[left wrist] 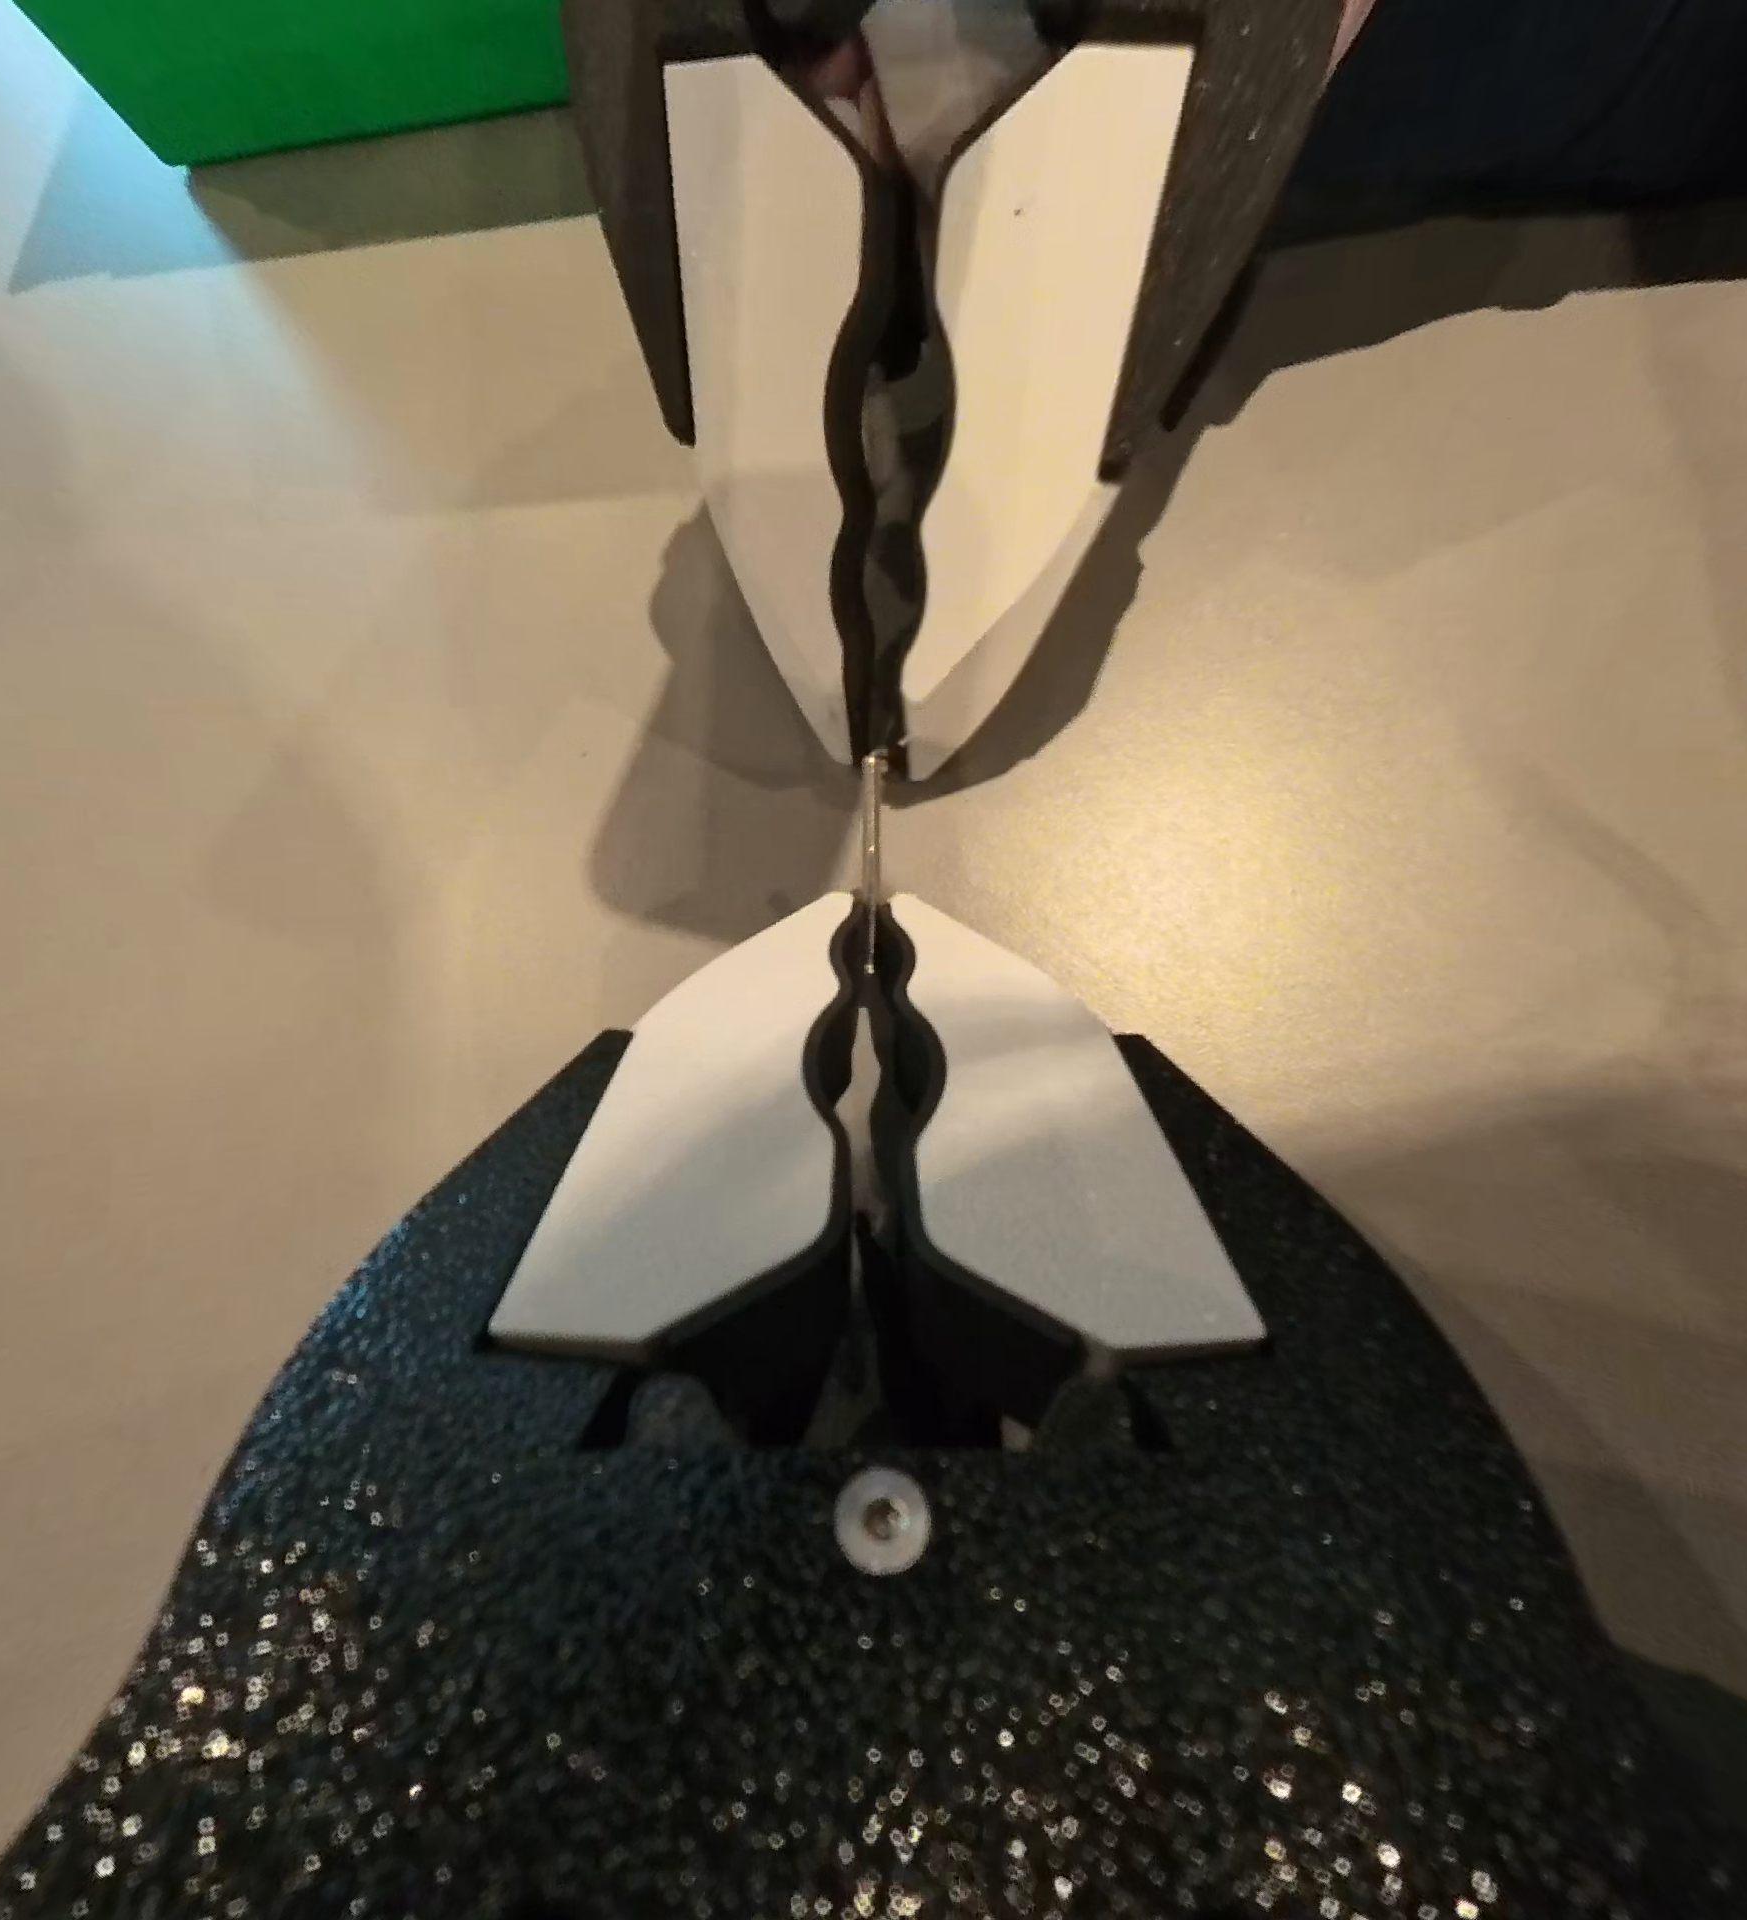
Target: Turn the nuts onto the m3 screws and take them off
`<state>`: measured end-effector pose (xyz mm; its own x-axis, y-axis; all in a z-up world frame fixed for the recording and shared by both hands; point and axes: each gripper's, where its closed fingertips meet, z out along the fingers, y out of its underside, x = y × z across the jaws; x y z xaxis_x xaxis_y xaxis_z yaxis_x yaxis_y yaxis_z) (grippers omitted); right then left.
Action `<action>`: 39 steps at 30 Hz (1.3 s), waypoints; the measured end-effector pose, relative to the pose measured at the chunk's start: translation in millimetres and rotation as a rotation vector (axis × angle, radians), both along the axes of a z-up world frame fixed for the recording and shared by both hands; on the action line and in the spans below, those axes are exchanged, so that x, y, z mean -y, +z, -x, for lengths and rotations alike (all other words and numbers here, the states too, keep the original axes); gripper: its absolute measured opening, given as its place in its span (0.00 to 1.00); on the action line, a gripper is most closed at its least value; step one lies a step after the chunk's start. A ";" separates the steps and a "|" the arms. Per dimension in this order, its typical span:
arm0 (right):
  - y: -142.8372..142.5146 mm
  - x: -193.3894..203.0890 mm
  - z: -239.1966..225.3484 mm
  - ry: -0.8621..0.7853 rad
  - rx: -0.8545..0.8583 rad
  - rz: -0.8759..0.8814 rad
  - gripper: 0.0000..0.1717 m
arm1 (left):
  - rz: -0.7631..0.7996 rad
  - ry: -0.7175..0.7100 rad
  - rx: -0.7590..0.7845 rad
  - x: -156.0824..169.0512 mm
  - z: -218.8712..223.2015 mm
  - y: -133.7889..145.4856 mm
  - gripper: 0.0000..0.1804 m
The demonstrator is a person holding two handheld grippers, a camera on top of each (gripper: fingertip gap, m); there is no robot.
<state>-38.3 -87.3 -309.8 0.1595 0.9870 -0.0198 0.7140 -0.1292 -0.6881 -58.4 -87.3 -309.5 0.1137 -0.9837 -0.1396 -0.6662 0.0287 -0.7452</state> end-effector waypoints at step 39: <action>66.8 -56.4 -294.9 -0.719 0.360 -0.076 0.08 | -0.011 -0.002 0.000 -3.2 -2.1 -0.8 0.01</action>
<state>256.6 -30.9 -243.1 0.7398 0.6368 0.2171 0.6535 -0.6036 -0.4567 -56.2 -84.1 -310.3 0.1117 -0.9822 -0.1509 -0.6663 0.0386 -0.7447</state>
